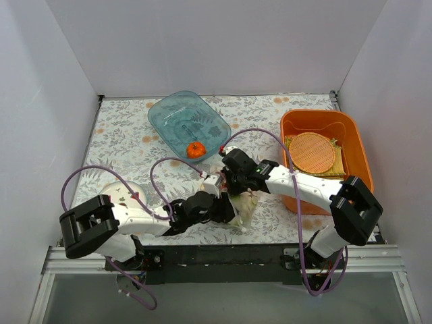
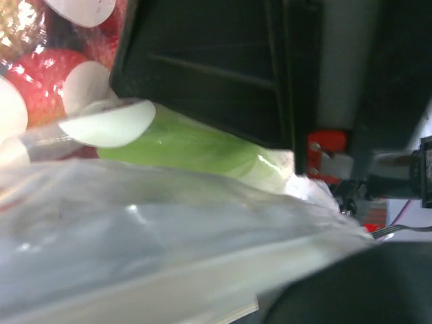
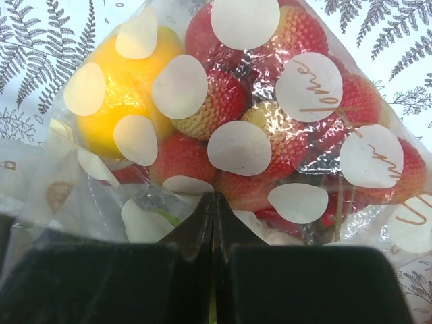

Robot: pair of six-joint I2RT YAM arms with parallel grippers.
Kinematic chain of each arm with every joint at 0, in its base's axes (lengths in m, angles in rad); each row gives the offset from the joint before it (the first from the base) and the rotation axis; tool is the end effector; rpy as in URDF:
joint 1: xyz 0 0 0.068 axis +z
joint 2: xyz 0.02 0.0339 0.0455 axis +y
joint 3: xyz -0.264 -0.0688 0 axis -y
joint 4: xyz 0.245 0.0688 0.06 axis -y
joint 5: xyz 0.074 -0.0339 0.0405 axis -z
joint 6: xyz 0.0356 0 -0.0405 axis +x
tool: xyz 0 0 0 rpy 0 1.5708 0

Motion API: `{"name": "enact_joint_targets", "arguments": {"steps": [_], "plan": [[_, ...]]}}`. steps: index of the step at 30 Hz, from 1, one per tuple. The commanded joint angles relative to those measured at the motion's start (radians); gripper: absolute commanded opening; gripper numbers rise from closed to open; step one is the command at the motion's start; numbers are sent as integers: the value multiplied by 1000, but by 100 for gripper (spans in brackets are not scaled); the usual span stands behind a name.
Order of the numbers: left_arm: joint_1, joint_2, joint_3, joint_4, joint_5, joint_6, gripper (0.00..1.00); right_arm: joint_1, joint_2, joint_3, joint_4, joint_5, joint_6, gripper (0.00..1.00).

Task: Open the zip-top bag and remove the fake food

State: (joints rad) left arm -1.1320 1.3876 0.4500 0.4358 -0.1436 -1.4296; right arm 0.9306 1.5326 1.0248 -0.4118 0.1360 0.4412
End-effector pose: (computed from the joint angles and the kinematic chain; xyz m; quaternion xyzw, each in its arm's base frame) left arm 0.1155 -0.2341 0.1585 -0.1634 0.8434 -0.4692 0.2044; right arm 0.1947 0.2533 0.2237 -0.2079 0.9224 0.1523 0.2877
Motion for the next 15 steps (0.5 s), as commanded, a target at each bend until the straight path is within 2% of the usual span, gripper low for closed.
{"name": "enact_joint_targets", "arguments": {"steps": [1, 7, 11, 15], "plan": [[-6, -107, 4, -31, -82, 6, 31, -13, 8, -12, 2, 43, -2, 1], [-6, -298, -105, -123, -82, -46, 24, -53, 11, -22, 22, 71, -4, 1], [-8, -383, -145, -192, -93, -94, 24, -75, 11, -19, 33, 73, -1, 1], [-8, -453, -171, -184, -97, -77, 24, -79, 15, -15, 39, 77, 5, 1]]}}
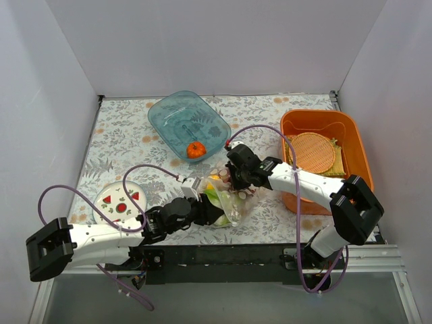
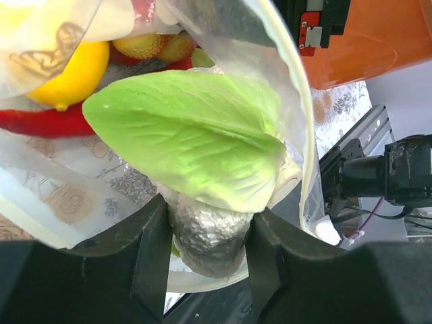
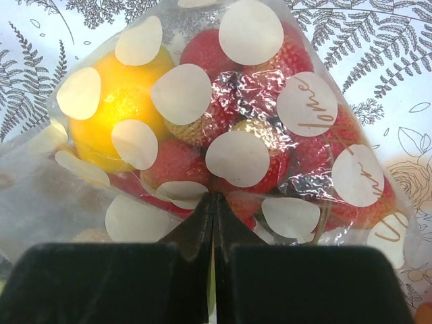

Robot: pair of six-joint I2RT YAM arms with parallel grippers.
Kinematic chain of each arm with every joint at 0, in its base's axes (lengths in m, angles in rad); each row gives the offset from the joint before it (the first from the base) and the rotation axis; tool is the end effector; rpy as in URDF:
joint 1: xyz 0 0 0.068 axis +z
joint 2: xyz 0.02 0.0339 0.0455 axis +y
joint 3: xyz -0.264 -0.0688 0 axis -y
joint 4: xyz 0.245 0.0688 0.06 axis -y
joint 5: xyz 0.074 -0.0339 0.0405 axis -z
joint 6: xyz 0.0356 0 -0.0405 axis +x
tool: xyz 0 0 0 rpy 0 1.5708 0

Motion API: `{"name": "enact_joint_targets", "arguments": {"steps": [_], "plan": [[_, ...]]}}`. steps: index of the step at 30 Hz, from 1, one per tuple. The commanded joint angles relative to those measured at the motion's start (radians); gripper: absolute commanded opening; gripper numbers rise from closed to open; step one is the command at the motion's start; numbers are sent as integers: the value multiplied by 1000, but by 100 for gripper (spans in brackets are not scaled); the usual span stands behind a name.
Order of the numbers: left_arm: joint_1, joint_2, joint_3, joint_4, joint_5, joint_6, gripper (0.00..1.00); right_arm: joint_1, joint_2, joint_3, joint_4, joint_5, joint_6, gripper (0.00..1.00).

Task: Open the zip-top bag and remove the fake food

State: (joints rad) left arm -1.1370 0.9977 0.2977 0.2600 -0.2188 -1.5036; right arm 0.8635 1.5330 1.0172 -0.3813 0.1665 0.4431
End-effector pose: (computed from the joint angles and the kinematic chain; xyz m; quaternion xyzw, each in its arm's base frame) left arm 0.0916 -0.1794 0.1771 -0.2105 0.8146 -0.4931 0.2213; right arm 0.2129 0.2400 0.2234 -0.1694 0.9256 0.1379 0.3092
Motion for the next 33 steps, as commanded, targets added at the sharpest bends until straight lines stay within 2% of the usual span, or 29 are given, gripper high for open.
{"name": "enact_joint_targets", "arguments": {"steps": [1, 6, 11, 21, 29, 33], "plan": [[-3, -71, -20, -1, -24, 11, 24, -12, 18, -8, 9, 44, 3, 1], [-3, -79, 40, -103, -96, 42, 27, -11, 18, -9, -1, 39, 2, 1], [-3, -93, 130, -255, -168, -15, 27, -11, 9, -20, 4, 44, 2, 1], [-1, -177, 207, -540, -133, -79, 31, -11, 19, -11, 1, 54, 3, 1], [-1, -171, 251, -580, -136, -104, 31, -3, 19, -6, 1, 62, 0, 1], [0, -179, 308, -700, -125, -130, 31, -3, 19, -11, 4, 65, 0, 1]]}}
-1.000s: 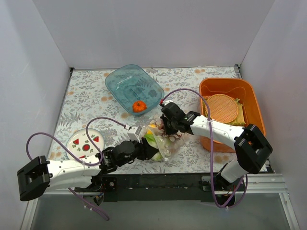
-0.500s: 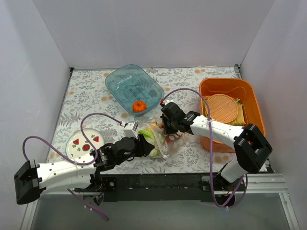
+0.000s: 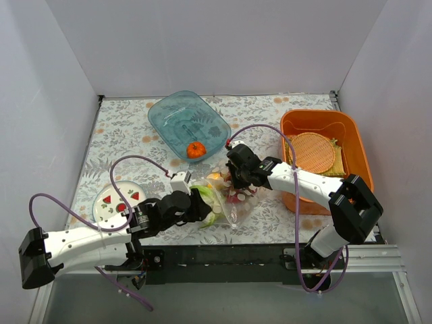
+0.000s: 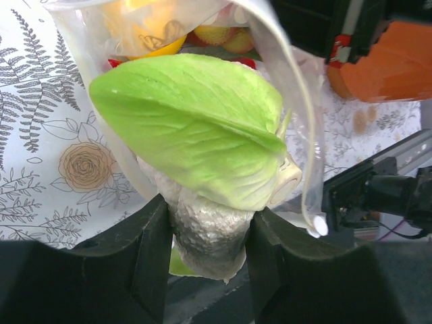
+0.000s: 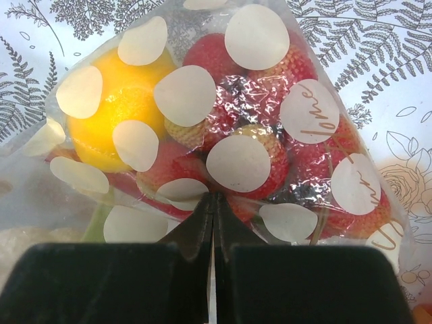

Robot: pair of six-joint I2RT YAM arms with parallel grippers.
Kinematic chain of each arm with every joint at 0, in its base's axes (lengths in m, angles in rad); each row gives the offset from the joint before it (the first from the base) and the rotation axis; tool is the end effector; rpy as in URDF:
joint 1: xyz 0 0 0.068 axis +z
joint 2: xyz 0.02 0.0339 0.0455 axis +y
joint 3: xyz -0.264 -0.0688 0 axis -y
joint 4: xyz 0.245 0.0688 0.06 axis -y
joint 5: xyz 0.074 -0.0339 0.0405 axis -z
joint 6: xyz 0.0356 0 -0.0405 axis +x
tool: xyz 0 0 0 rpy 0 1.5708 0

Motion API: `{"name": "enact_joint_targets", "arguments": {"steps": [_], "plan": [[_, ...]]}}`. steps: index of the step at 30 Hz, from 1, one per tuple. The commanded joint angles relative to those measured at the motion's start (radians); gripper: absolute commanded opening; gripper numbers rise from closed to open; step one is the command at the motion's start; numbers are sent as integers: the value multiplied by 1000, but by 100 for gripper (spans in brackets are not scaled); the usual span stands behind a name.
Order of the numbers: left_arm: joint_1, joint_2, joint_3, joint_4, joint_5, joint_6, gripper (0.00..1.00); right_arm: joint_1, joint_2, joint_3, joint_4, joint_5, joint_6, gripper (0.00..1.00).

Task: Open the zip-top bag and remove the fake food

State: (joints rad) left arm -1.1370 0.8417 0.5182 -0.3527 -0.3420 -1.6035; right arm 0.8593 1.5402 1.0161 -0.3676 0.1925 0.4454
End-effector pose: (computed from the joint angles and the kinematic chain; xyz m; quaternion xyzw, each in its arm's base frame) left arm 0.0862 -0.1577 0.2221 -0.2770 0.8474 -0.3871 0.2353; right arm 0.2157 0.2398 0.2219 -0.1615 0.9251 0.1292 0.3185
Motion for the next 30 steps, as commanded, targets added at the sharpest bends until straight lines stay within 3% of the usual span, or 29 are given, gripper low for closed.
{"name": "enact_joint_targets", "arguments": {"steps": [1, 11, 21, 25, 30], "plan": [[0, -39, 94, -106, 9, -36, 31, 3, 12, -10, -7, 39, -2, 1], [0, -153, 149, -360, 60, -92, 31, 1, 12, -1, 2, 33, -1, 1], [0, -190, 259, -312, 221, 49, 28, 1, 8, 2, 1, 32, -2, 1], [0, -121, 426, -275, 173, 131, 29, 1, 6, 6, 2, 28, 1, 1], [11, -8, 566, -183, 12, 223, 28, 1, -14, 4, -4, 32, 4, 1]]}}
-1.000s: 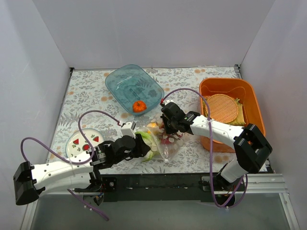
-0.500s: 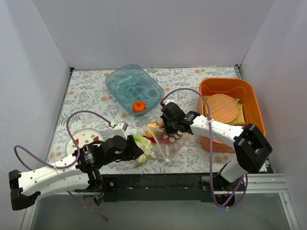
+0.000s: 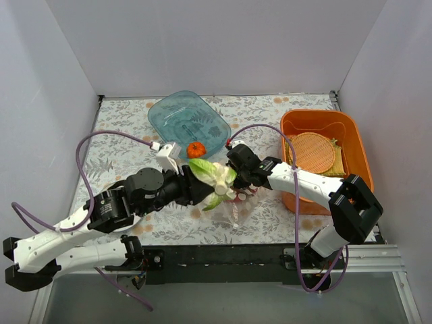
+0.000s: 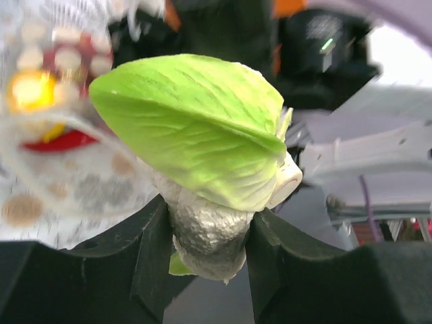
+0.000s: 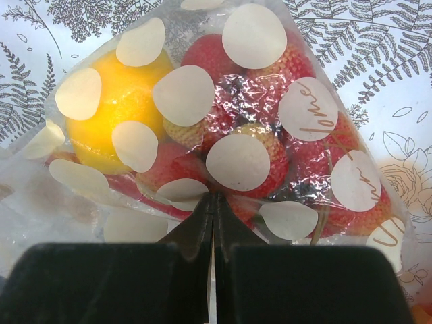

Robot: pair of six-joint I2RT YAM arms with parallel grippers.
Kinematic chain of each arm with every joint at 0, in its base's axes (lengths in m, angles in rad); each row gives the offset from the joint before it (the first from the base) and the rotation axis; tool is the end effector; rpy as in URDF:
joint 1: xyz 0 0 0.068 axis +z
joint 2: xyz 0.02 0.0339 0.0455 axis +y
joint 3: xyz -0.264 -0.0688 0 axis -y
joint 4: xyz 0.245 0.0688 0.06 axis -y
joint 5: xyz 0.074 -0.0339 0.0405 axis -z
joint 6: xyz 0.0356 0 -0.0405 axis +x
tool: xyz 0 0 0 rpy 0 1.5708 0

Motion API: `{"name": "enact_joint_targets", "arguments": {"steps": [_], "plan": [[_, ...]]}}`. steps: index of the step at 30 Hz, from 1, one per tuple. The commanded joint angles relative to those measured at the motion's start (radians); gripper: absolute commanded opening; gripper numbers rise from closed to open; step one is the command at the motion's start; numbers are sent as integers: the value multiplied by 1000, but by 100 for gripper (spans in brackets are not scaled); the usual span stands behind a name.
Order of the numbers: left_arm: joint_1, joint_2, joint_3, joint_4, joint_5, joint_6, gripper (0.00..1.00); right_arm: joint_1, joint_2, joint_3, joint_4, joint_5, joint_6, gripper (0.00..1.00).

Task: Open the zip-top bag and remove the fake food

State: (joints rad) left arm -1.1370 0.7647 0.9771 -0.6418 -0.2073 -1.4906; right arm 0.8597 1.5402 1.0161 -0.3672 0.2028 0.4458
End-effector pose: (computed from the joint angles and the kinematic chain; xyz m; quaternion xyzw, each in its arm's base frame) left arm 0.0719 -0.1378 0.3613 -0.2022 0.8141 -0.4975 0.2208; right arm 0.2159 0.2396 0.2220 -0.1597 0.9249 0.1255 0.3213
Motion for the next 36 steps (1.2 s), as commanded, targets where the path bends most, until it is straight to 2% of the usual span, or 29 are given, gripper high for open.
{"name": "enact_joint_targets", "arguments": {"steps": [1, 2, 4, 5, 6, 9, 12, 18, 22, 25, 26, 28, 29, 31, 34, 36], "plan": [[26, 96, 126, 119, -145, 137, 28, 1, -18, 4, -4, 21, 5, 1], [51, 158, 162, 132, -156, 145, 29, 1, -26, 7, -4, 20, 5, 1], [219, 212, 170, 168, -59, 151, 29, 1, -32, 12, -4, 17, 7, 1], [305, 261, 166, 223, 111, 144, 29, 1, -37, 15, -6, 15, 5, 1], [465, 284, 137, 264, 187, 136, 29, 1, -40, 18, -9, 15, 5, 1], [665, 417, 138, 381, 339, 118, 29, 1, -55, 24, -12, 15, 1, 1], [765, 565, 179, 477, 384, 102, 30, -1, -69, 30, -13, 17, 1, 1], [851, 826, 288, 524, 313, 110, 35, -1, -80, 68, -30, 4, -2, 1], [875, 1002, 360, 538, 284, 139, 43, 1, -88, 87, -39, 0, -12, 1], [885, 1061, 431, 510, 261, 165, 51, 1, -94, 90, -39, -9, -15, 1], [893, 1085, 449, 508, 260, 170, 59, 1, -97, 91, -42, -14, -16, 1], [899, 1102, 468, 489, 246, 185, 70, 1, -101, 91, -41, -20, -16, 1], [905, 1110, 485, 478, 227, 193, 79, 1, -104, 91, -42, -23, -18, 1], [908, 1108, 497, 443, 220, 204, 89, 1, -106, 91, -42, -25, -24, 1], [908, 1053, 476, 435, 220, 222, 98, 1, -106, 91, -47, -16, -32, 1], [908, 992, 451, 413, 220, 231, 98, 2, -103, 98, -58, -8, -41, 5]]}}
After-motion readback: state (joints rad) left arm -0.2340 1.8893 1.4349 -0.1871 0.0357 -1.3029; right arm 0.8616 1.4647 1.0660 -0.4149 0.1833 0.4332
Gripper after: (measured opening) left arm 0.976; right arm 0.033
